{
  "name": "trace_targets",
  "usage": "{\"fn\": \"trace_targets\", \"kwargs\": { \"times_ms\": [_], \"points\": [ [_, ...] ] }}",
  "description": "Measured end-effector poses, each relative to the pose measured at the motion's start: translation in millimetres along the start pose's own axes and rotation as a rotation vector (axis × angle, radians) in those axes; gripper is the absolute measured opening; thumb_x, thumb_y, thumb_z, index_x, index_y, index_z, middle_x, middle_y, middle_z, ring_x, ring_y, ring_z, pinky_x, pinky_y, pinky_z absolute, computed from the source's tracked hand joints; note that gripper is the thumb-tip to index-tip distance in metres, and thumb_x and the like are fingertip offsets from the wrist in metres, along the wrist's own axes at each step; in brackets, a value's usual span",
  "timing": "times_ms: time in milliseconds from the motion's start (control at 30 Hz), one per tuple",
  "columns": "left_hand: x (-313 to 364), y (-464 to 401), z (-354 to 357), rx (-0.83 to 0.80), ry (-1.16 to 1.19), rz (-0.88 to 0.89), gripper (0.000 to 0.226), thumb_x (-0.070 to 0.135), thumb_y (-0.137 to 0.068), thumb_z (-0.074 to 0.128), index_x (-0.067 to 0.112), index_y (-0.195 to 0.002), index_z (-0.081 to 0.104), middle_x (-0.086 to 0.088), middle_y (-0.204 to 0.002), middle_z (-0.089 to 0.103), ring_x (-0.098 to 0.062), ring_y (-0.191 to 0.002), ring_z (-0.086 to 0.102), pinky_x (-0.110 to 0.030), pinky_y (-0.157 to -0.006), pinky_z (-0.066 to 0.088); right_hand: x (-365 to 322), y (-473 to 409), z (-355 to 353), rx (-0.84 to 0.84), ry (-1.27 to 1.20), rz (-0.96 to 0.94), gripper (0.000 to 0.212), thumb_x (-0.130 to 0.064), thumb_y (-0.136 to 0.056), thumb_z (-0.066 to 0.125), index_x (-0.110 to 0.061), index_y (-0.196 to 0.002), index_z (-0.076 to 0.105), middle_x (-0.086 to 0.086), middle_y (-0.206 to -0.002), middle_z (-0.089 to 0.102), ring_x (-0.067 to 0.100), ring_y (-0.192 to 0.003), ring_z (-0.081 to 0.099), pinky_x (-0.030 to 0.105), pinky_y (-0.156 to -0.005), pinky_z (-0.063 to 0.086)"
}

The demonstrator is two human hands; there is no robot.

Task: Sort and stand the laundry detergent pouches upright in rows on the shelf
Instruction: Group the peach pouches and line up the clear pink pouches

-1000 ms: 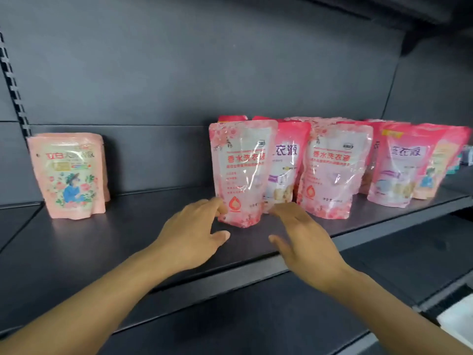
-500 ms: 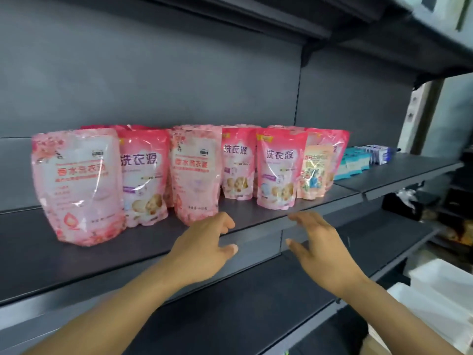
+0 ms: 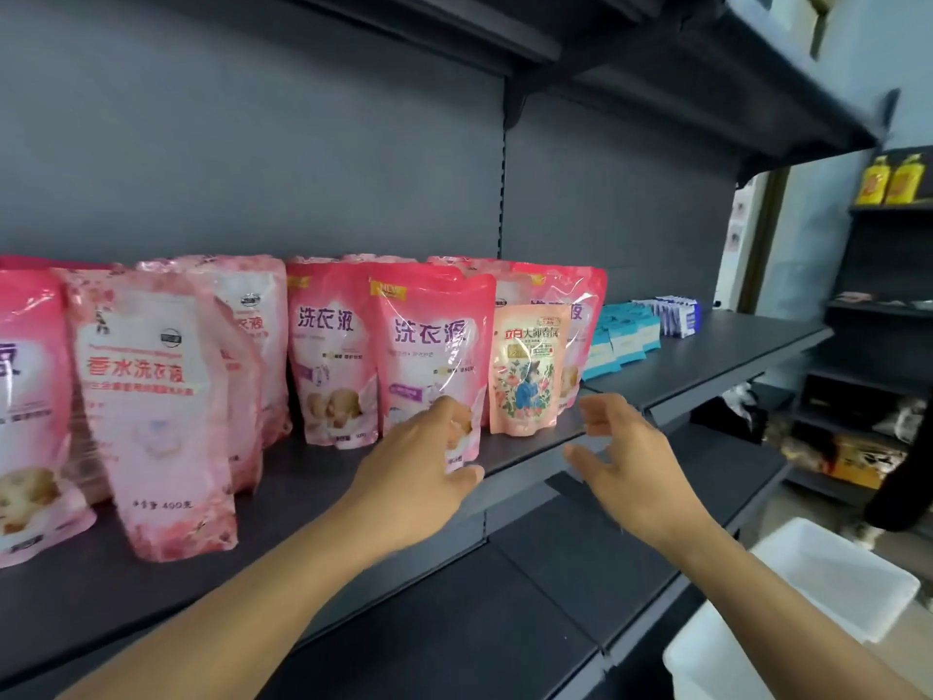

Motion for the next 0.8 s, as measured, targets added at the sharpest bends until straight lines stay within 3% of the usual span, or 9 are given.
{"fn": "trace_targets", "kwargs": {
  "times_ms": [133,333,433,500,633,700,800],
  "points": [
    [8.4,-36.7,9.3,0.024,-0.007,0.032,0.047,0.031,-0.088,0.061,0.027,-0.129,0.039,0.009,-0.129,0.051,-0.009,-0.116,0.049,-0.033,-0.102,0.042,21.7,-43.9,1.3,0.030,-0.119,0.059,0.052,-0.025,-0.089,0.062,-0.018,-0.134,0.037,-0.009,-0.118,0.051,0.007,-0.103,0.050,0.019,-0.083,0.038],
    [13.6,-62.6,18.7,0.048,-0.026,0.020,0.049,0.027,-0.089,0.060,0.028,-0.132,0.038,0.011,-0.130,0.052,-0.003,-0.113,0.051,-0.021,-0.097,0.041,46.8,-107.6,18.4,0.001,-0.332,0.098,0.065,-0.028,-0.088,0.063,-0.022,-0.142,0.027,-0.001,-0.138,0.047,0.017,-0.123,0.049,0.035,-0.098,0.045],
    [14.6,-70.8,21.0,0.089,-0.019,-0.022,0.046,0.026,-0.088,0.060,0.032,-0.129,0.039,0.016,-0.123,0.054,0.003,-0.107,0.052,-0.015,-0.092,0.042,53.0,-137.9,30.0,-0.041,-0.425,0.097,0.070,-0.029,-0.087,0.064,-0.018,-0.143,0.025,0.002,-0.137,0.048,0.020,-0.123,0.050,0.044,-0.102,0.044],
    [16.1,-74.1,25.3,0.115,-0.010,-0.068,0.048,0.026,-0.089,0.060,0.034,-0.130,0.038,0.018,-0.119,0.054,0.005,-0.104,0.053,-0.012,-0.090,0.042,57.1,-152.7,39.7,-0.077,-0.531,0.105,0.064,-0.023,-0.088,0.064,-0.013,-0.140,0.030,0.005,-0.129,0.055,0.021,-0.113,0.058,0.045,-0.095,0.049],
    [24.9,-80.8,33.6,0.210,-0.018,-0.167,0.047,0.023,-0.089,0.059,0.035,-0.129,0.038,0.019,-0.111,0.055,0.007,-0.101,0.054,-0.017,-0.090,0.047,67.8,-168.7,52.1,-0.144,-0.705,0.092,0.018,-0.016,-0.092,0.057,-0.012,-0.109,0.061,0.006,-0.105,0.071,0.020,-0.091,0.069,0.044,-0.081,0.057],
    [31.2,-84.9,40.1,0.284,-0.021,-0.215,0.045,0.023,-0.088,0.060,0.037,-0.126,0.039,0.021,-0.109,0.055,0.009,-0.101,0.053,-0.019,-0.089,0.049,73.3,-171.3,52.2,-0.216,-0.830,0.106,0.016,-0.013,-0.095,0.053,-0.011,-0.103,0.066,0.006,-0.098,0.073,0.019,-0.083,0.072,0.035,-0.069,0.060],
    [43.8,-91.0,52.8,0.388,0.022,-0.267,0.048,0.022,-0.087,0.063,0.037,-0.127,0.039,0.024,-0.113,0.050,0.011,-0.104,0.049,-0.003,-0.085,0.039,82.7,-172.8,48.2,-0.325,-0.975,0.132,0.018,-0.011,-0.096,0.051,-0.009,-0.105,0.066,0.004,-0.096,0.074,0.015,-0.079,0.072,0.022,-0.056,0.056]
  ]
}}
Point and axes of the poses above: each hand's wrist, its own y-axis away from the middle knuckle, its own z-axis out of the palm, x = y × z, the point moved 5 cm from there along -y, towards the middle knuckle
